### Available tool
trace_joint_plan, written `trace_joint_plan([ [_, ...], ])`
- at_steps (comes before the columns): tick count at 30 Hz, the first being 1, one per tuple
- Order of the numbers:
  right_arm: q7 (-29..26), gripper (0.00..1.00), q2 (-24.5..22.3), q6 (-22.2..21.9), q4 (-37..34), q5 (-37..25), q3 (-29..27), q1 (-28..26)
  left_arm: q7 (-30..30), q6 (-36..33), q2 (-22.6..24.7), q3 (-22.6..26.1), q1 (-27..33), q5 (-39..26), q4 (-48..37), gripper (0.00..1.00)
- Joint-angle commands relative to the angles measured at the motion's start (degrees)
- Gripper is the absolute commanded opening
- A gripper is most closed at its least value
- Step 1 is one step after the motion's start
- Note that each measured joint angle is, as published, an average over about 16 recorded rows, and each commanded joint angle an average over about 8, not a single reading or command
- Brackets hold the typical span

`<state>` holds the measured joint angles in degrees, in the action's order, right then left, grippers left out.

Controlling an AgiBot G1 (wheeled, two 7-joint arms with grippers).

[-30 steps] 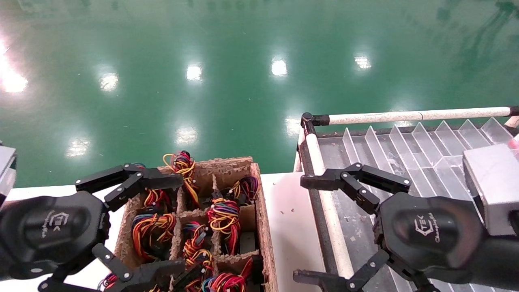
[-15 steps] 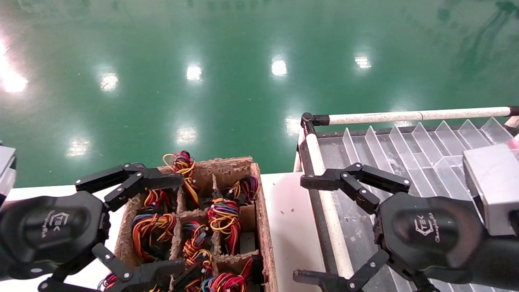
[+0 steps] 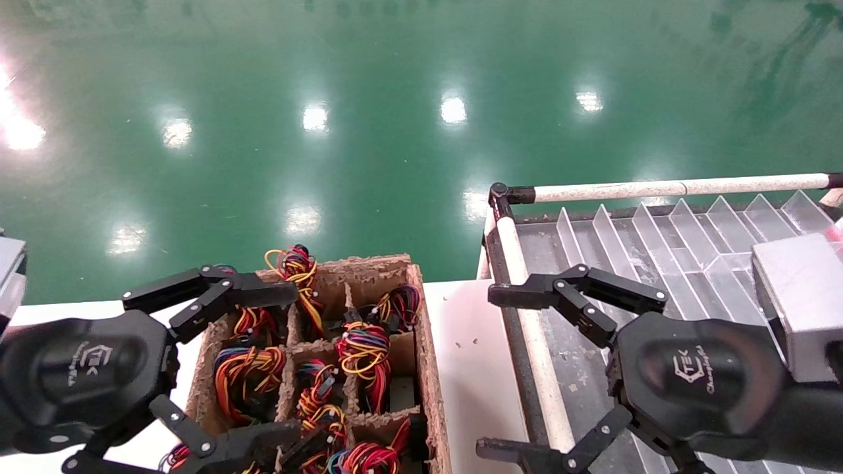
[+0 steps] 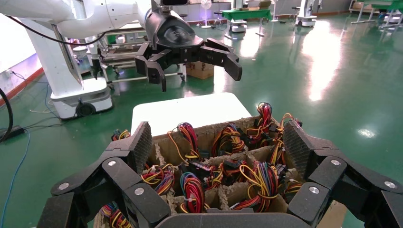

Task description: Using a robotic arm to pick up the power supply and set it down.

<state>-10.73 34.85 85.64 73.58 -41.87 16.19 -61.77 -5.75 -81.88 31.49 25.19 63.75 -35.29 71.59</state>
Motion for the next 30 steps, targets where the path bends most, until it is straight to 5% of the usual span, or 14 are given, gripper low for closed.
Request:
trace_joint_plan([
  [1, 0.0, 1.00, 0.0, 0.0, 0.0, 0.0, 0.0, 0.0, 0.0, 0.0, 0.0, 0.0, 0.0, 0.0, 0.0, 0.00],
  [18, 0.6, 1.00, 0.5, 0.3, -0.6, -0.7, 0.3, -0.5, 0.0, 0.0, 0.0, 0.0, 0.0, 0.0, 0.0, 0.00],
  [30, 4.2, 1.00, 5.4, -0.1, -6.2, -7.4, 3.5, -4.7, 0.0, 0.0, 0.0, 0.0, 0.0, 0.0, 0.0, 0.00],
])
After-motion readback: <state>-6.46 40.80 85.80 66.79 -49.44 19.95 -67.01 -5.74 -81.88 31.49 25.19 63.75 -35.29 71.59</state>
